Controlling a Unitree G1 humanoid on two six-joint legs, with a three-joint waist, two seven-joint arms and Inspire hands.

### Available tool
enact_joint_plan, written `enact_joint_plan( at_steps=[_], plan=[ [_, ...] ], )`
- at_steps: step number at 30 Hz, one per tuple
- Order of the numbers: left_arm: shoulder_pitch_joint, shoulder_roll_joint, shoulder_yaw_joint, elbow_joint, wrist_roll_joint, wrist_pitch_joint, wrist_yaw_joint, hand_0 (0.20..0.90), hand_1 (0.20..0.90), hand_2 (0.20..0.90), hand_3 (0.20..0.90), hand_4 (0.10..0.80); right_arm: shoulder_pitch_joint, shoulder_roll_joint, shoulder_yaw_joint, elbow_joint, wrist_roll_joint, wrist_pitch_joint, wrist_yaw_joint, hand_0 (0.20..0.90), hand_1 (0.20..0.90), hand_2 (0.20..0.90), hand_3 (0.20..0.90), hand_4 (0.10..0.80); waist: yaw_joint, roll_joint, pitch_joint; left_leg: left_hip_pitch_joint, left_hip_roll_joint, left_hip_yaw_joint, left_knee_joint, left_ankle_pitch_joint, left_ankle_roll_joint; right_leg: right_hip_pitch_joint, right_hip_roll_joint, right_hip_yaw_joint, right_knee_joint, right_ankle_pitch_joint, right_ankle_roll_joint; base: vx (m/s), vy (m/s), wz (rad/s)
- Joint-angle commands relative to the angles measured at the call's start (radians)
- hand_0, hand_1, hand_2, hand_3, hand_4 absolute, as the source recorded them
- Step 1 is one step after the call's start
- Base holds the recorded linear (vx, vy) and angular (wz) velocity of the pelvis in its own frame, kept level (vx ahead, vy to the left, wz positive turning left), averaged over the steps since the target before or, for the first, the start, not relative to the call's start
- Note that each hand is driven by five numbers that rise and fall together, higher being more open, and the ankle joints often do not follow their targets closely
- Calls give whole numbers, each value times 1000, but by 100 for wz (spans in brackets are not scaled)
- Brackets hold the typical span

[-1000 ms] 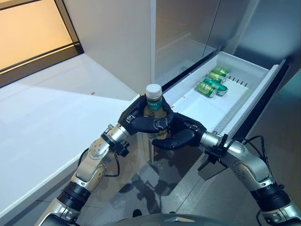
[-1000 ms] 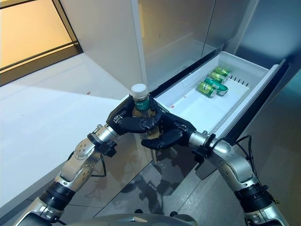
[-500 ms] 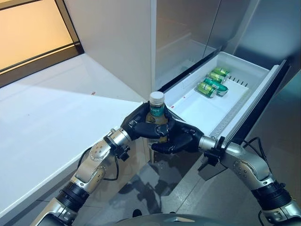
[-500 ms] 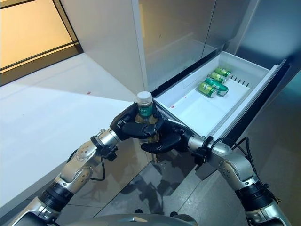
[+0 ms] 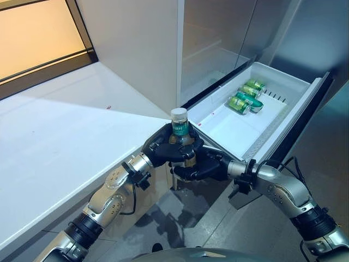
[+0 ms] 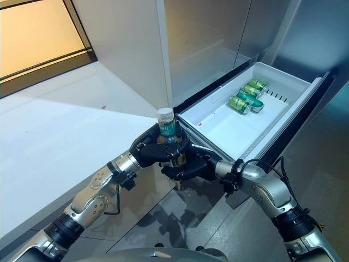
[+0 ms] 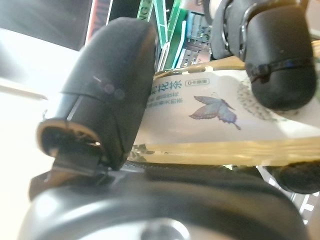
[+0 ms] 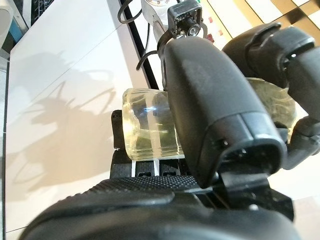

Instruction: Put drinks into fridge and close the fridge

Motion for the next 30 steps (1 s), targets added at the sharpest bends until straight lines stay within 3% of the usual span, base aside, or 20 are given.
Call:
enact_joint_plan(
  at_steps=[1,5,7,14,21,27,30],
  plan=[
    [-193,-221,-54,-109,-188,-88,-124,300,300,300,200,100,-106,159,131,-86,251,-22,63,300,300,300,200,100,-2,1,-74,9,-31,-9,18,-109,29,-82,34,-3,86,-14,54,0,0,0],
    [-199,-245,-81,-102,-153,-72,-99,300,300,300,200,100,-113,190,154,-77,312,10,13,300,300,300,200,100,-3,2,-74,11,-33,-11,17,-109,32,-80,35,-1,85,-14,53,0,0,0],
    [-204,-250,-95,-86,-110,-69,-71,900,900,900,900,800,-116,203,160,-66,308,-11,-3,300,300,300,200,100,-5,2,-74,12,-33,-10,17,-108,32,-78,35,0,81,-12,54,0,0,0],
    [-211,-231,-89,-40,48,-107,-13,900,900,900,900,800,-155,202,111,-56,288,-129,-138,300,300,300,200,100,-4,4,-74,9,-34,-8,25,-110,33,-76,34,0,77,-10,53,0,0,0],
    [-234,-205,-78,-21,183,-234,51,900,900,900,900,800,-244,169,16,-14,244,-227,-306,300,300,300,200,100,-4,2,-75,10,-35,-7,27,-116,33,-76,35,2,78,-11,51,0,0,0],
    [-261,-173,-39,-55,394,-382,196,900,900,900,900,800,-331,121,-89,32,195,-259,-473,300,300,300,200,100,2,-8,-74,10,-36,-16,29,-124,34,-75,37,0,84,-17,46,0,0,0],
    [-269,-168,-27,-63,417,-392,231,900,900,900,900,800,-357,108,-116,47,179,-280,-522,300,300,300,200,100,4,-12,-74,2,-36,-18,30,-120,33,-82,37,0,85,-10,44,0,0,0]
  ],
)
